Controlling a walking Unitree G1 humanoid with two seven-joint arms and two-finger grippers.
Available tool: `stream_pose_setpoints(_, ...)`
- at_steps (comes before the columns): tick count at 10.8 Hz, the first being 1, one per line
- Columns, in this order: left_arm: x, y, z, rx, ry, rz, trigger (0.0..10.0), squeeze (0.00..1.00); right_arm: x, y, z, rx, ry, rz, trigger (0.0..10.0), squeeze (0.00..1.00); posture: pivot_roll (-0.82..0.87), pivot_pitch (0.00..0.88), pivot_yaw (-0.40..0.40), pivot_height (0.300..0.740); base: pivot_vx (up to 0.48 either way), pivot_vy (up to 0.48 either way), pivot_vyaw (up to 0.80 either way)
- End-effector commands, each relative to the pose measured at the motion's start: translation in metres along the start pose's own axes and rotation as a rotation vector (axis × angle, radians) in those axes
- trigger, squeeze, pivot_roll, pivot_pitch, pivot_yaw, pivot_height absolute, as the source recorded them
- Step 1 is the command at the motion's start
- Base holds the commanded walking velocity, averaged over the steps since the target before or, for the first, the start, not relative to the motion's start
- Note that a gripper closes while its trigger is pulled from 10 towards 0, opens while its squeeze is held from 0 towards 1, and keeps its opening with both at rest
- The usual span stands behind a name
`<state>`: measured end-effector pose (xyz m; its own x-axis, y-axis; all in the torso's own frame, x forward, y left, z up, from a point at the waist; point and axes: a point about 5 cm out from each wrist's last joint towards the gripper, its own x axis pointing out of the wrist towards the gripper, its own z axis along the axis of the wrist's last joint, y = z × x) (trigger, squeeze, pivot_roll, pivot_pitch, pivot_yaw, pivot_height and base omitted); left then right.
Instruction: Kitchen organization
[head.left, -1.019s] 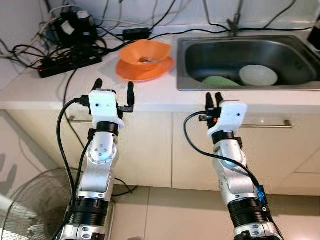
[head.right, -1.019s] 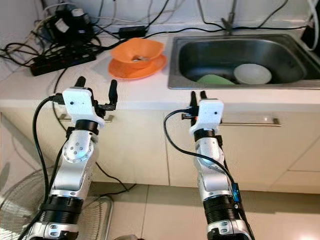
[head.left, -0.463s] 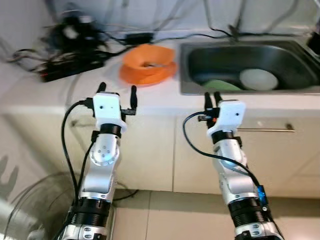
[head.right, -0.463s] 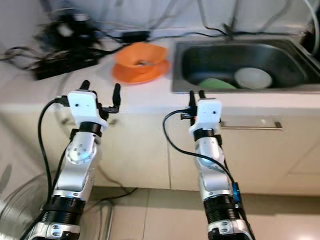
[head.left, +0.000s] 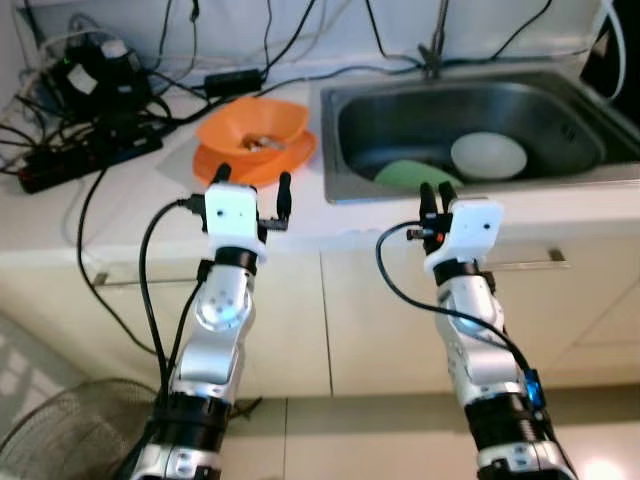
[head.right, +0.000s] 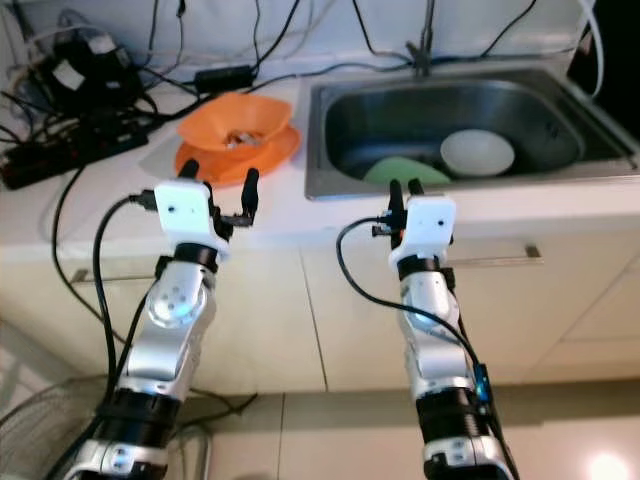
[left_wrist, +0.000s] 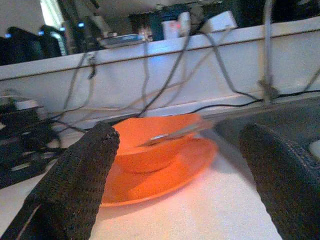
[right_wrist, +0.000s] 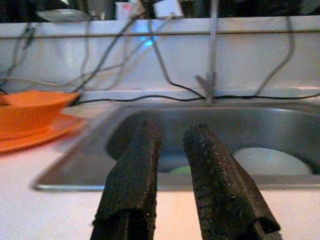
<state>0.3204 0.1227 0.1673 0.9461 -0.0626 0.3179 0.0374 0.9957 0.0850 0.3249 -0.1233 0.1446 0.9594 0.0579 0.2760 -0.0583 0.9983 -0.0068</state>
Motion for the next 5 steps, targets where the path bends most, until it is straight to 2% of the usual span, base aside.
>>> stream_pose_setpoints(1,-0.0003,0.0087,0.0002,0.012,-0.001,0.025,10.0,0.00,0.0026,0.0088,0.0033,0.007,-0.008,0.027,10.0,0.00,0.06,0.000,0.083,0.740,0.255,0.000,0.00)
stream_pose_setpoints(5,-0.0005,0.0101,0.0009,0.021,-0.003,0.029,10.0,0.00,0.0016,0.0068,0.0019,0.005,-0.001,0.018,10.0,0.00,0.07,0.000,0.080,0.740,0.255,0.000,0.00)
